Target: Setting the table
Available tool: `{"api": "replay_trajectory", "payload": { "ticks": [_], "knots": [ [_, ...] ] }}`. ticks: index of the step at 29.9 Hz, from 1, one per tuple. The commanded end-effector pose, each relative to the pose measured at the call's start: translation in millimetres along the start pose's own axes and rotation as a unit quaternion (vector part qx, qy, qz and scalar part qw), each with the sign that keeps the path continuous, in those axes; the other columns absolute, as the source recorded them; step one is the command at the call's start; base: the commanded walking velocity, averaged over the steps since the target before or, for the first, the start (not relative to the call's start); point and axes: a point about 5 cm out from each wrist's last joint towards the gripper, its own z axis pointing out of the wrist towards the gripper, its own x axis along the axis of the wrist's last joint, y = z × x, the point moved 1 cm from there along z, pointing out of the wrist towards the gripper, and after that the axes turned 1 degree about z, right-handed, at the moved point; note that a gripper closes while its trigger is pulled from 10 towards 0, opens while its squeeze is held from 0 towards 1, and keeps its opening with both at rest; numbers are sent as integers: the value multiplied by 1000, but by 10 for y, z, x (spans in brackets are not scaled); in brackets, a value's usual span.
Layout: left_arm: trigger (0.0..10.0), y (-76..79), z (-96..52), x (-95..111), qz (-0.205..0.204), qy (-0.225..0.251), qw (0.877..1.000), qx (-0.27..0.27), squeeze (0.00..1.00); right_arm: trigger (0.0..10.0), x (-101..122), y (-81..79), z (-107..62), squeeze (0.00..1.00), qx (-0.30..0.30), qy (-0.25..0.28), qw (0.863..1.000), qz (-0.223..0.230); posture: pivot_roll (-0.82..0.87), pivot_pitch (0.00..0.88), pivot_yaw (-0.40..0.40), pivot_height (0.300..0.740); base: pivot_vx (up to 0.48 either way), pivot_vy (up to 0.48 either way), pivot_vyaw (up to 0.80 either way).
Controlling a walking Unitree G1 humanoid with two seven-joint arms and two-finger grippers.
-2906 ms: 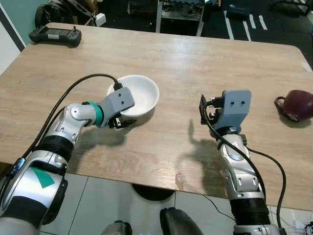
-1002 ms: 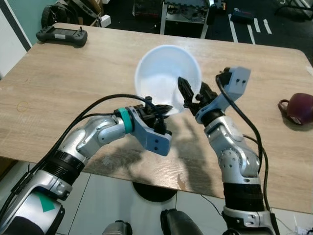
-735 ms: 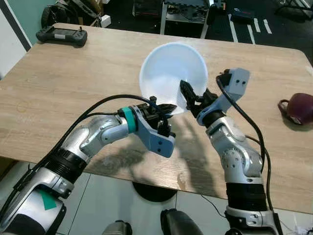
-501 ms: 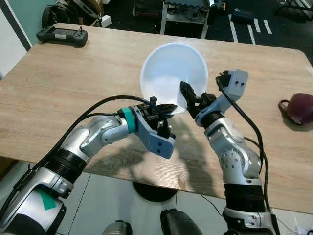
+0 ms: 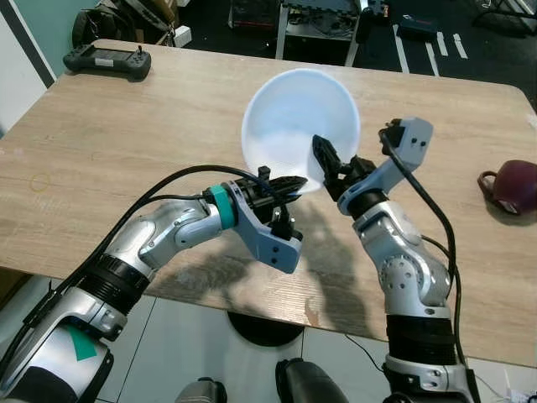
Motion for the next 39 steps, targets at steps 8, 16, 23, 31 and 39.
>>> {"api": "replay_trajectory", "payload": {
  "ticks": [8, 16, 23, 31, 39],
  "knots": [
    [10000, 1, -66, -42, 17, -23, 999, 21, 0, 0, 116, 159, -31, 0, -38, 35, 999, 0, -72, 0, 18, 740, 0, 0, 0],
    [10000, 17, -111, -109, 17, -46, 998, 27, 0, 10000, 180, 122, -40, 0, -18, 48, 999, -8, -74, 0, 20, 740, 0, 0, 0],
    [10000, -5, -115, -134, 17, -54, 998, 38, 0, 10000, 153, 16, -65, 1000, 27, 40, 998, -29, -75, 0, 18, 740, 0, 0, 0],
    [10000, -11, -115, -118, 19, -52, 997, 46, 0, 10000, 84, -43, -93, 0, 58, 14, 997, -53, -76, 0, 14, 740, 0, 0, 0],
    [10000, -8, -82, -63, 19, -37, 998, 49, 0, 10000, -9, -104, -125, 0, 95, -17, 994, -47, -77, 0, 12, 740, 0, 0, 0]
  ]
}}
